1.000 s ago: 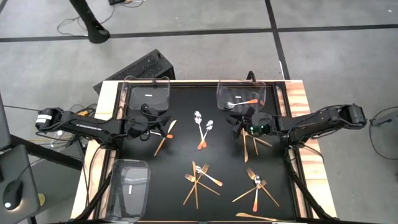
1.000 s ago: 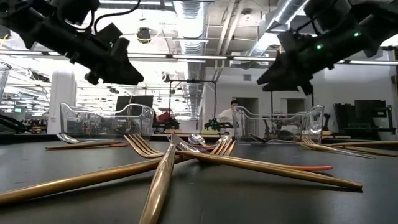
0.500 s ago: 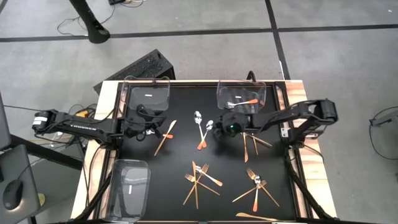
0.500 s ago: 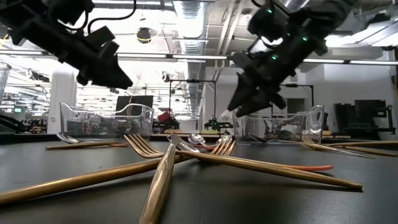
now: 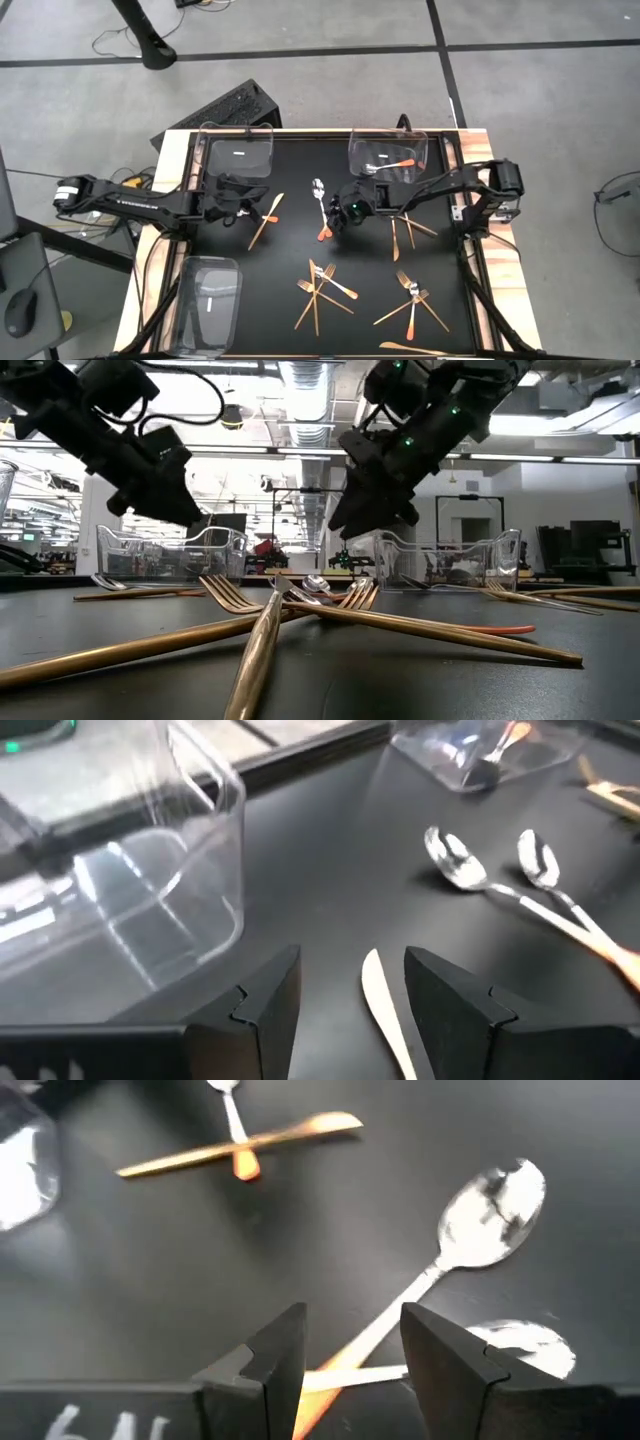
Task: Sort silverware by color (type)
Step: Put the silver and orange spoon into the top left transparent bin
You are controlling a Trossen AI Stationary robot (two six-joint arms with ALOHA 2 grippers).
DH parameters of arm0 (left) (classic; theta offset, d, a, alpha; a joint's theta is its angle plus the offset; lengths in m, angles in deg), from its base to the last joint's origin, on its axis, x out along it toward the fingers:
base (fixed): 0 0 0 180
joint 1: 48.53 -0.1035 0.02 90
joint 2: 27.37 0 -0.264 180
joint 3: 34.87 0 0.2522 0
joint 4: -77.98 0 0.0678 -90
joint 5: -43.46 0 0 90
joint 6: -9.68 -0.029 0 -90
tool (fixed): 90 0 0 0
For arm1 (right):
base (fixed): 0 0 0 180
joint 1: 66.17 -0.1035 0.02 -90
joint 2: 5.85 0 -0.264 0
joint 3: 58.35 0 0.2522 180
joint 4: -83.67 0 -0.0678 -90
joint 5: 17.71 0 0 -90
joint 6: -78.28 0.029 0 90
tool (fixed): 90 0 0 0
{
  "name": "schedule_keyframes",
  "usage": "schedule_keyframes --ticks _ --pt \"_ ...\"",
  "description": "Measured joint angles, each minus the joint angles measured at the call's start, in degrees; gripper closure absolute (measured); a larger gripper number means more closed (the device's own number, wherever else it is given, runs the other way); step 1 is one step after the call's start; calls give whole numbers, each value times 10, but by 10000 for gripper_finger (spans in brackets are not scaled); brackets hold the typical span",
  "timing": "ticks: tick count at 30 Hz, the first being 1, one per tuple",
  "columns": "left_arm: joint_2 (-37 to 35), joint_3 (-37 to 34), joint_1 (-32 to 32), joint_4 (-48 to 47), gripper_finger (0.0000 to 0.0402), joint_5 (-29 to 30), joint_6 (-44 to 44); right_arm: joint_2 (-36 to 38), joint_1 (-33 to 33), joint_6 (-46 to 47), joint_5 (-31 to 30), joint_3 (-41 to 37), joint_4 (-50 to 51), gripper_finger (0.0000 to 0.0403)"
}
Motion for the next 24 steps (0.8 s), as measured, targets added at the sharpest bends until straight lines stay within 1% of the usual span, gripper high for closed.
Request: schedule_keyframes --ticks 4,6,11,12,17,19,22,24 --pt "41 0 0 6 239 -1 31 6 4 -13 -2 -1 5 217" --pt "61 0 0 15 239 0 42 17 10 -15 0 -1 24 217" --pt "116 0 0 68 239 0 54 32 15 -28 -1 -2 52 217" --pt "126 0 0 69 239 -1 58 35 17 -29 -2 -1 46 217" --pt "168 0 0 64 239 -3 83 50 29 -40 -2 -1 75 217" --pt "180 0 0 68 239 -11 90 49 38 -20 0 -1 93 217" --pt "190 0 0 66 239 -15 93 27 57 31 35 -1 84 217" --pt "189 0 0 63 239 -12 92 12 63 61 44 -3 85 217"
